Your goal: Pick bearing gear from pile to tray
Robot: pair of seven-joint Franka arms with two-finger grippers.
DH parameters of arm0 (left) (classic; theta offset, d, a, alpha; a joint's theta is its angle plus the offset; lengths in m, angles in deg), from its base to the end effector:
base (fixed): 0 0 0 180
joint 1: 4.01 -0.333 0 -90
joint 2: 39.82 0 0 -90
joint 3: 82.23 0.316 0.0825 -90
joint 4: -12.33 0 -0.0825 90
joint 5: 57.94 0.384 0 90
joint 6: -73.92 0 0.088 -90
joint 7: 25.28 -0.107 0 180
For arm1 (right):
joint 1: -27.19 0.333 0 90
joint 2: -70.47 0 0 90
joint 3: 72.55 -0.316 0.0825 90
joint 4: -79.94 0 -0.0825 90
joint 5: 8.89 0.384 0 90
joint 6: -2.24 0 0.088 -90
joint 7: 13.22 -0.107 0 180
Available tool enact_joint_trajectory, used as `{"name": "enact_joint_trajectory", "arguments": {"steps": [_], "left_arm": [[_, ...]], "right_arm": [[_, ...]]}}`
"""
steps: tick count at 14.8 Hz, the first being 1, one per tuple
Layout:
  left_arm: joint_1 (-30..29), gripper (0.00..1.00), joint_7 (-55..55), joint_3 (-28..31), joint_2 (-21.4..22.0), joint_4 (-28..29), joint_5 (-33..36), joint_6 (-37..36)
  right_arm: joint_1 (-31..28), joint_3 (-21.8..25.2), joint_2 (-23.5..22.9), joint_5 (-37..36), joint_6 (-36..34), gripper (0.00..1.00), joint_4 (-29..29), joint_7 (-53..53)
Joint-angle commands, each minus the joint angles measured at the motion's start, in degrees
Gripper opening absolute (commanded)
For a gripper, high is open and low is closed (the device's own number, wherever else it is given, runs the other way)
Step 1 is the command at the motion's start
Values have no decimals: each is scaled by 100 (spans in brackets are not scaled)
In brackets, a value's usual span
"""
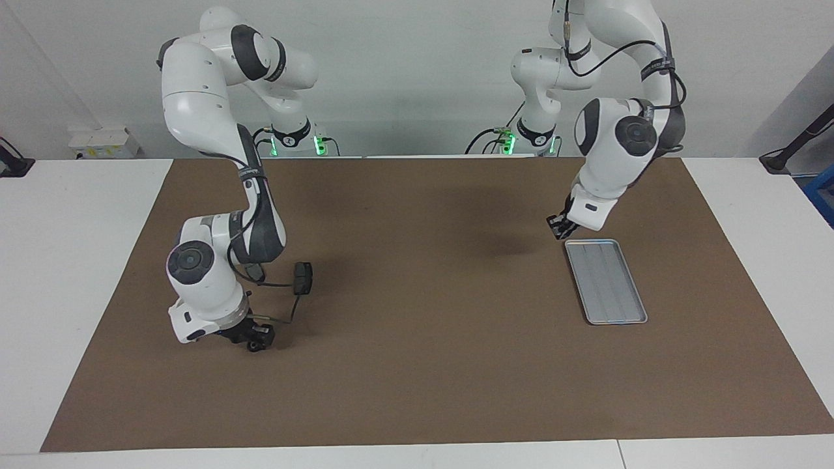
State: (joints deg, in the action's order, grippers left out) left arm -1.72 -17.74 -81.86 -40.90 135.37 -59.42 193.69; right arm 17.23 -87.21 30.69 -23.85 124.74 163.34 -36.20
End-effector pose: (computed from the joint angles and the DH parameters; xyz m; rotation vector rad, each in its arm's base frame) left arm 0.5319 -0.0191 0.3869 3.1189 0.1745 -0.1210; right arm 0.7204 0.0142 0.2856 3.0660 -0.3662 0.0425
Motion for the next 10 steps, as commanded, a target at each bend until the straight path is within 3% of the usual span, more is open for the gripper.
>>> {"name": "enact_joint_trajectory", "arguments": {"steps": [1,7,10], "left_arm": [[-238,12,-235,-80,-24,386,-1,721],[-378,12,-490,-71,-533,563,-1,1496],[-510,12,-709,-80,-674,572,-1,1611]], "right_arm": [[-58,-19,-22,-130,-33,2,54,-101],[-50,-19,-4,-156,-216,0,-8,-22],[3,-54,223,-147,-1328,0,-559,520]]}}
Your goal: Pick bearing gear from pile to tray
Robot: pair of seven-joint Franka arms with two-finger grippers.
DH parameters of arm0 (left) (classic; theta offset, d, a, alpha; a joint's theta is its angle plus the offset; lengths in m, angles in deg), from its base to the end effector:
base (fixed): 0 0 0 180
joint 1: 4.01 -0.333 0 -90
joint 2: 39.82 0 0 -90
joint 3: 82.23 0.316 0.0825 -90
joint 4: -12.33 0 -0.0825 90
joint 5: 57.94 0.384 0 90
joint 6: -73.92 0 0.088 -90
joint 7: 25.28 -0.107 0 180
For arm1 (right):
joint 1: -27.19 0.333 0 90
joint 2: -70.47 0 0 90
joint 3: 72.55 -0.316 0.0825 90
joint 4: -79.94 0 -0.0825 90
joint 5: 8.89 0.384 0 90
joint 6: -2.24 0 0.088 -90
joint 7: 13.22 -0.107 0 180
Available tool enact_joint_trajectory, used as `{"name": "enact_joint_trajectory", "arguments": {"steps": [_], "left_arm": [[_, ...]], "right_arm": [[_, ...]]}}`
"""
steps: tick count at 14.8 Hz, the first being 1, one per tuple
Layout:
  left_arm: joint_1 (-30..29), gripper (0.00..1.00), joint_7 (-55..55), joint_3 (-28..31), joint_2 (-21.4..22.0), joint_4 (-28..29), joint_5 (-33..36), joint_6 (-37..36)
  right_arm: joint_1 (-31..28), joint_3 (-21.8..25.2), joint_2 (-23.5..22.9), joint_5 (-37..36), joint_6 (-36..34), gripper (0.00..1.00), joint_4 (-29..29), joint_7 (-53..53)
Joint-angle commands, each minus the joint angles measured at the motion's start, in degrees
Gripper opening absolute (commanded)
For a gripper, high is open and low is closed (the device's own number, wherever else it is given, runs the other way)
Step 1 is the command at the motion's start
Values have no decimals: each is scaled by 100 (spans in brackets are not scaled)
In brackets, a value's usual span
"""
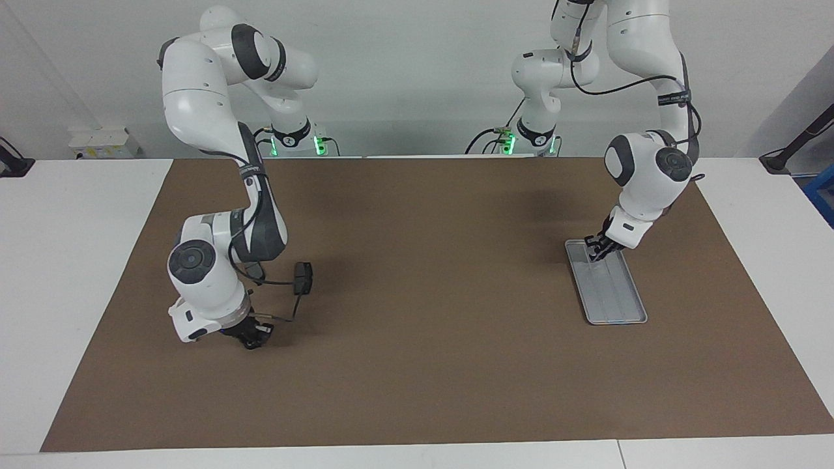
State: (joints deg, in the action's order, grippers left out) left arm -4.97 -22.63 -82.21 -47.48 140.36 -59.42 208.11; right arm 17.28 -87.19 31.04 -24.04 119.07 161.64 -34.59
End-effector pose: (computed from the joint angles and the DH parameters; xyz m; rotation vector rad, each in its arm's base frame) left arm 0.5363 0.0088 0.3088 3.1209 0.1274 -0.0413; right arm 0.7172 0.0102 0.2948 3.0438 -0.3307 -0.0505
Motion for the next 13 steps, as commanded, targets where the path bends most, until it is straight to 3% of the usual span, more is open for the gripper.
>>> {"name": "enact_joint_trajectory", "arguments": {"steps": [1,4,5,7,10,11,13], "left_arm": [[-195,12,-213,-46,-25,73,-1,169],[-169,12,-134,-46,-25,73,-1,152],[-151,13,-116,-46,-16,73,-1,143],[-133,13,-20,-46,-16,73,-1,143],[-116,16,95,-46,-25,81,-1,151],[-116,27,95,-54,-16,107,-1,169],[-116,60,121,-54,-16,116,-1,178]], "right_arm": [[58,-92,311,-76,-1385,0,-662,466],[234,-661,856,99,-2750,0,-1033,284],[313,-863,988,248,-3023,0,-1173,-283],[760,-1171,1086,329,-3219,0,-1227,-1627],[1674,-1313,1121,381,-2826,0,-1209,-3685],[1850,-1314,1112,530,-2667,0,-1192,-4126],[2263,-1305,1034,680,-2246,0,-1157,-4830]]}}
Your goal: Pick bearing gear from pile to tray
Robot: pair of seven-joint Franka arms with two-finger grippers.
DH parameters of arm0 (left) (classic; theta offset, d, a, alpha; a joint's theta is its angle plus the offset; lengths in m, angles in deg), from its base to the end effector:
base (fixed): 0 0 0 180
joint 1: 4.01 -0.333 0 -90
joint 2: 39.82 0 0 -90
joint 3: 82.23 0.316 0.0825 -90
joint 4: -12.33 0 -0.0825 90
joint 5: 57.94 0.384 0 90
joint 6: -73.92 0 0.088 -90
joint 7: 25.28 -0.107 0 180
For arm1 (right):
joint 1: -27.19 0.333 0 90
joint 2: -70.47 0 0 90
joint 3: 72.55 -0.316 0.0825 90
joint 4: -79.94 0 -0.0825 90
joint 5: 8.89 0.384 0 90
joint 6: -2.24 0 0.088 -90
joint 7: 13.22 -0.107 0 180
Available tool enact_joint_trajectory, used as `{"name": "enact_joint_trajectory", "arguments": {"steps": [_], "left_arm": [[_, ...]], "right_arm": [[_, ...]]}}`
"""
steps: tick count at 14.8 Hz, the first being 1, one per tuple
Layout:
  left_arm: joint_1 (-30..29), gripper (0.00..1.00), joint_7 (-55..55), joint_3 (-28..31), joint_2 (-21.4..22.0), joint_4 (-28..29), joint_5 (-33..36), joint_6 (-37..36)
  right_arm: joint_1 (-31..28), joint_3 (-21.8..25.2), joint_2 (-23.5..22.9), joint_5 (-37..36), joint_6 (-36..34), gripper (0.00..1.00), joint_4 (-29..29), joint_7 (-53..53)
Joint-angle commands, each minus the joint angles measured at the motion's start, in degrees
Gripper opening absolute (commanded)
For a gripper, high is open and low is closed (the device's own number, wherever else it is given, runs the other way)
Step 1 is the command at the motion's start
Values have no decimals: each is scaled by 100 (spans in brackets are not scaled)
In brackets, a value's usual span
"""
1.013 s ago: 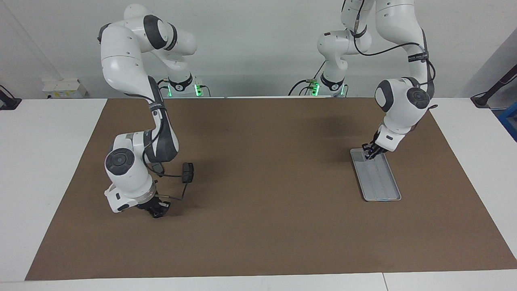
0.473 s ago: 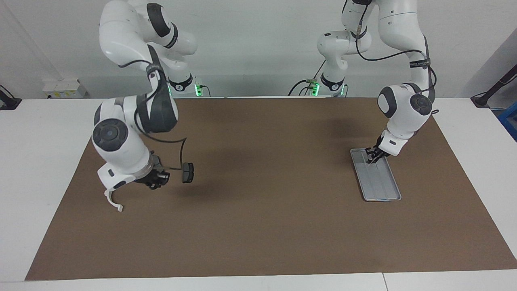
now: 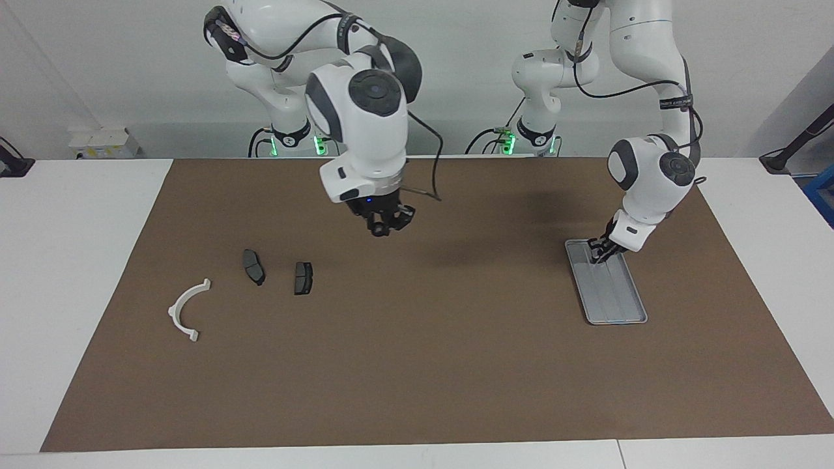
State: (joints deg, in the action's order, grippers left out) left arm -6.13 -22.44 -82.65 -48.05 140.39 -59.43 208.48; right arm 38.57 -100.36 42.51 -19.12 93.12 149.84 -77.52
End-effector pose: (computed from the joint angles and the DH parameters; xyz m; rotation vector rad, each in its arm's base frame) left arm 0.5364 0.0156 0.3038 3.1185 0.1527 -0.0474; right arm 0.5819 0.3546 0.5123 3.0257 -0.7252 -0.1210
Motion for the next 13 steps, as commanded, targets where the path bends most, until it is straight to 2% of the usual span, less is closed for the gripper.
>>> {"name": "enact_joint_trajectory", "arguments": {"steps": [1,4,6,7,8,11,13], "left_arm": [[1,77,121,-10,40,105,-1,123],[18,79,392,-28,102,-113,-10,-183],[167,83,638,-28,102,-386,-10,-534],[255,88,761,-28,102,-439,-10,-579],[316,88,884,-28,110,-448,-10,-580],[475,98,1122,-28,111,-449,-10,-589],[528,100,1263,-28,111,-449,-10,-580]], "right_arm": [[259,22,-227,127,595,0,93,-801],[609,48,-429,-75,1386,0,532,-1311],[926,57,-1051,-679,1825,0,507,-1925],[980,48,-1315,-909,2167,0,498,-2111],[981,57,-1483,-972,2440,0,506,-2165],[981,83,-1765,-1034,2741,0,506,-2253],[980,162,-1941,-1122,3049,0,489,-2332]]}}
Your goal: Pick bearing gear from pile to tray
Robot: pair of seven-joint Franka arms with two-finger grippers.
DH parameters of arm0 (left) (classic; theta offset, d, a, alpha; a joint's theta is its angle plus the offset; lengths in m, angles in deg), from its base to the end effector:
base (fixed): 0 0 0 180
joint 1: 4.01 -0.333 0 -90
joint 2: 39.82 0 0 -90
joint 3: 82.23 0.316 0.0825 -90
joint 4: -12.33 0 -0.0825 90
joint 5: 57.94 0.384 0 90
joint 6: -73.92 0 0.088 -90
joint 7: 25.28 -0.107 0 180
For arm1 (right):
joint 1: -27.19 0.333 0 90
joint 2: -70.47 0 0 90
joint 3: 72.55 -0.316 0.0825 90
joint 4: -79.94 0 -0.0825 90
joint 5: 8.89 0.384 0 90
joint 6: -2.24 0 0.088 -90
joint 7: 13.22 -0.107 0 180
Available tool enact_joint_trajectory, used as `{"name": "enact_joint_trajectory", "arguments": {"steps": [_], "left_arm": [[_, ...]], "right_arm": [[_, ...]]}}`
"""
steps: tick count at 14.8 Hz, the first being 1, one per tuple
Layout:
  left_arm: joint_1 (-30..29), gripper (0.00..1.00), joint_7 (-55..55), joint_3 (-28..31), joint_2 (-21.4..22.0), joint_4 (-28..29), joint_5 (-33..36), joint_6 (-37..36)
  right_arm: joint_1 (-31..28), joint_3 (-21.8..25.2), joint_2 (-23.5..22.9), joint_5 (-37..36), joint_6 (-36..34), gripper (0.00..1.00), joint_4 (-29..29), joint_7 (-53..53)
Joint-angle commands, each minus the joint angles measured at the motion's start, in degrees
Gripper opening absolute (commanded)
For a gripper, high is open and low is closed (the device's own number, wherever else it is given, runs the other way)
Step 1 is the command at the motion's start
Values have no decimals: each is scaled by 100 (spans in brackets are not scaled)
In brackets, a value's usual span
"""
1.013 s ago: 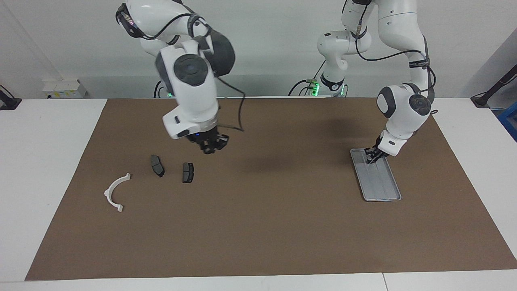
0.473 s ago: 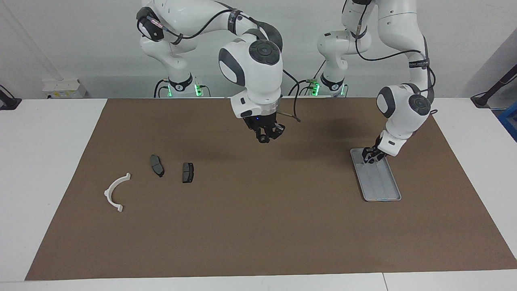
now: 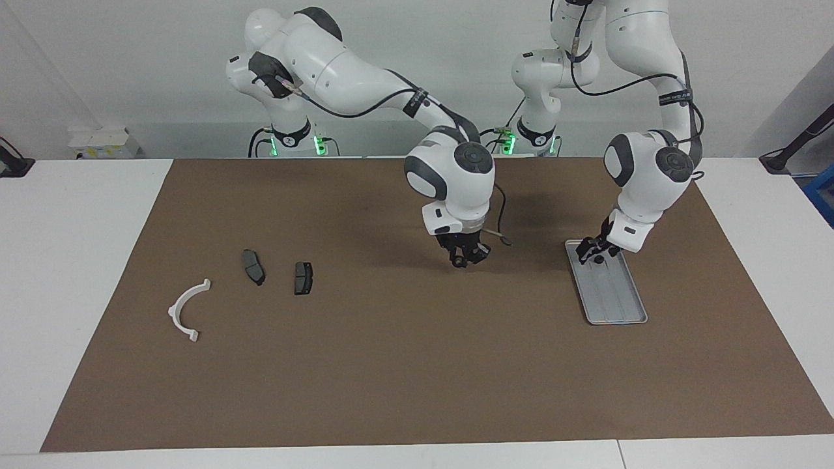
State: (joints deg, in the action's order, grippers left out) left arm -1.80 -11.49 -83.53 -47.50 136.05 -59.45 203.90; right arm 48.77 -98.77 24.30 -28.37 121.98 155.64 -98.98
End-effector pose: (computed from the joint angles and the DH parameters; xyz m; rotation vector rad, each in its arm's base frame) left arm 0.5508 -0.0343 0.3340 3.1072 0.3067 -0.0436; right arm 0.5678 0.4801 0.2890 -2.9383 0.9587 0.0069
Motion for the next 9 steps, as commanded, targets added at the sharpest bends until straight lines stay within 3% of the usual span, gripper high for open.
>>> {"name": "enact_joint_trajectory", "arguments": {"steps": [1,4,5,9], "left_arm": [[147,100,220,60,65,-15,-8,-122],[253,100,475,60,56,-41,-8,-113],[349,100,632,60,56,-76,-8,-131],[727,100,1265,60,39,-111,-8,-35]], "right_arm": [[-22,38,-155,-205,146,0,-100,-186],[-13,47,-147,-266,41,3,-109,-204],[-13,47,-138,-284,-46,99,-118,-213],[-127,47,-77,-231,-967,100,-740,-125]]}}
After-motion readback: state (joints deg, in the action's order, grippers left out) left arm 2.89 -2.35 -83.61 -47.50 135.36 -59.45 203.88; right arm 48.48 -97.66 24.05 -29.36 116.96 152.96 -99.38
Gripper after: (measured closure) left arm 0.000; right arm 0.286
